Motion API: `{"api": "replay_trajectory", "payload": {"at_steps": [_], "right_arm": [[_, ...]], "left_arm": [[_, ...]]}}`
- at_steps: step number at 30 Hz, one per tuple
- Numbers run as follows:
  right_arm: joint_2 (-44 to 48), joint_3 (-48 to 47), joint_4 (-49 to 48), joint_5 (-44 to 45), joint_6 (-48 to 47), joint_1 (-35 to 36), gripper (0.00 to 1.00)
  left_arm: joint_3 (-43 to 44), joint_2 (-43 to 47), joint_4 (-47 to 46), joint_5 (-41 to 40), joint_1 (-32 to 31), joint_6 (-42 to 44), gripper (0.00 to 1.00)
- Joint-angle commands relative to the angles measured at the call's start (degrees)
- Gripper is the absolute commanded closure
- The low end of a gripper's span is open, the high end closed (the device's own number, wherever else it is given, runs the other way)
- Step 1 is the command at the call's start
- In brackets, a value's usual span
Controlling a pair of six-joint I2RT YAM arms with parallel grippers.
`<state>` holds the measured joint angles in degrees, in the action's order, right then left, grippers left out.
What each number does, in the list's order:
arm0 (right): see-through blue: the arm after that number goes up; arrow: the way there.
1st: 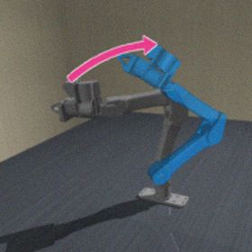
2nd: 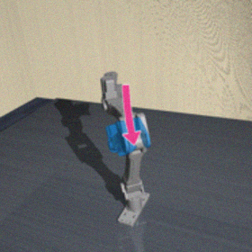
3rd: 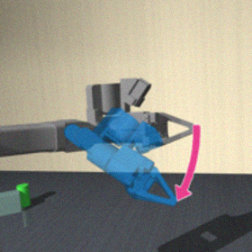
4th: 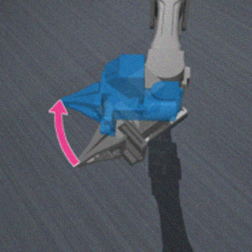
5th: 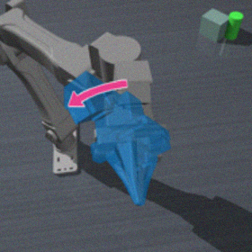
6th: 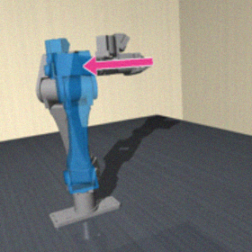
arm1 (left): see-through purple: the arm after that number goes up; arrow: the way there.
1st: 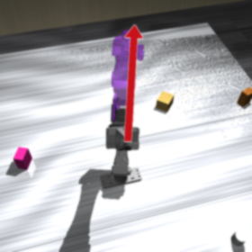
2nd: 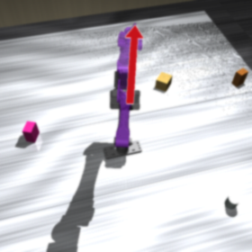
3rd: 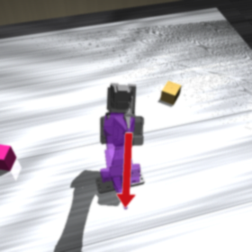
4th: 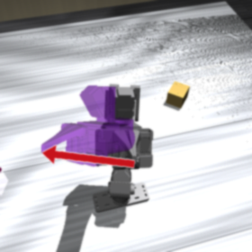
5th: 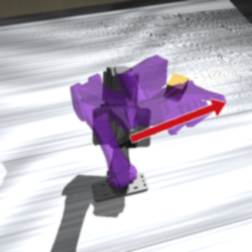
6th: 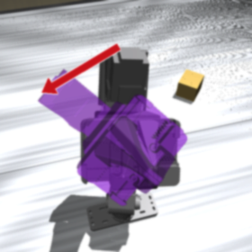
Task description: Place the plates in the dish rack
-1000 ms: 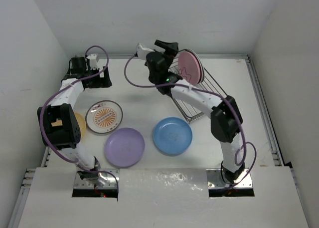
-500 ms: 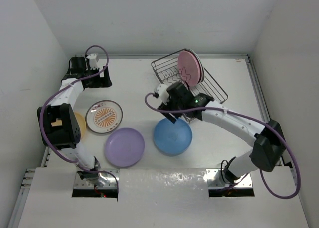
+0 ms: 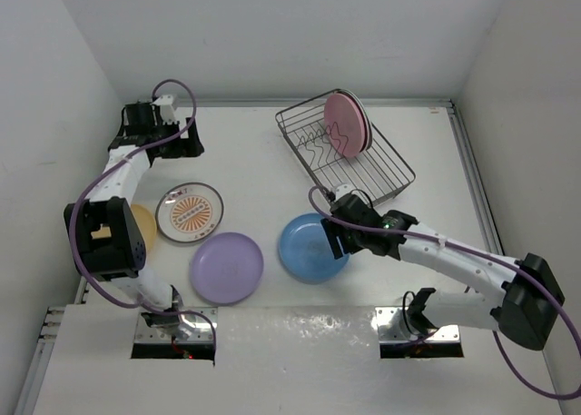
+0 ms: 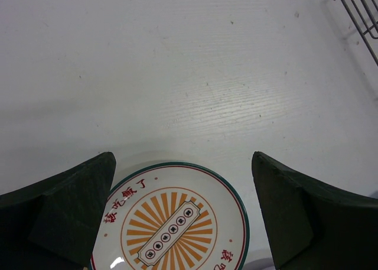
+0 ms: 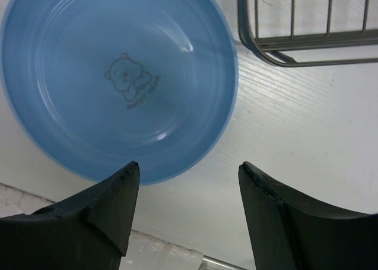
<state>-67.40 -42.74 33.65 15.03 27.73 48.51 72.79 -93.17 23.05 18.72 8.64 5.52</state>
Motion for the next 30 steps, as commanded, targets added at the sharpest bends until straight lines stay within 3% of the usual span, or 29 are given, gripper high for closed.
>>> {"api": "replay_trajectory", "payload": {"at_steps": [1,11,16,20,23,26,27,30], "right_arm": [[-1.24,-1.21,0.1,4.66,8.65,-0.17,0.34],[-1.51,13.47,-16.15,-3.25,13.76,-9.21,0.45],[-6.33,15.67,-22.39,-5.43,9.37,-9.49,0.48],[-8.1,17.16,-25.91,-7.47,10.76,-9.49,0.49],[-7.58,19.18,-27.49,-6.24,12.26,-9.58,0.55],[-7.31,20.07,-27.33,-6.59,13.14,-9.66,0.79],[-6.96,20.15,-25.84,-6.24,13.32,-9.66,0.93],[-4.42,19.19,-18.91,-3.26,14.2,-9.66,1.0]], "left_arm": [[-1.51,3.34,-2.57,1.05,-0.38,-0.42,0.04],[-3.88,6.59,-2.39,1.23,-0.38,0.19,0.04],[-4.77,7.65,-2.66,1.41,-0.38,0.37,0.04],[-4.68,8.35,-2.31,1.14,-0.47,0.9,0.04],[-4.77,8.61,-1.96,1.05,-0.38,1.42,0.04],[-4.94,8.53,-1.95,1.05,-0.38,1.43,0.04],[-4.94,8.44,-2.04,1.05,-0.38,1.51,0.04],[-4.94,8.26,-2.04,1.05,-0.47,1.42,0.04]]}}
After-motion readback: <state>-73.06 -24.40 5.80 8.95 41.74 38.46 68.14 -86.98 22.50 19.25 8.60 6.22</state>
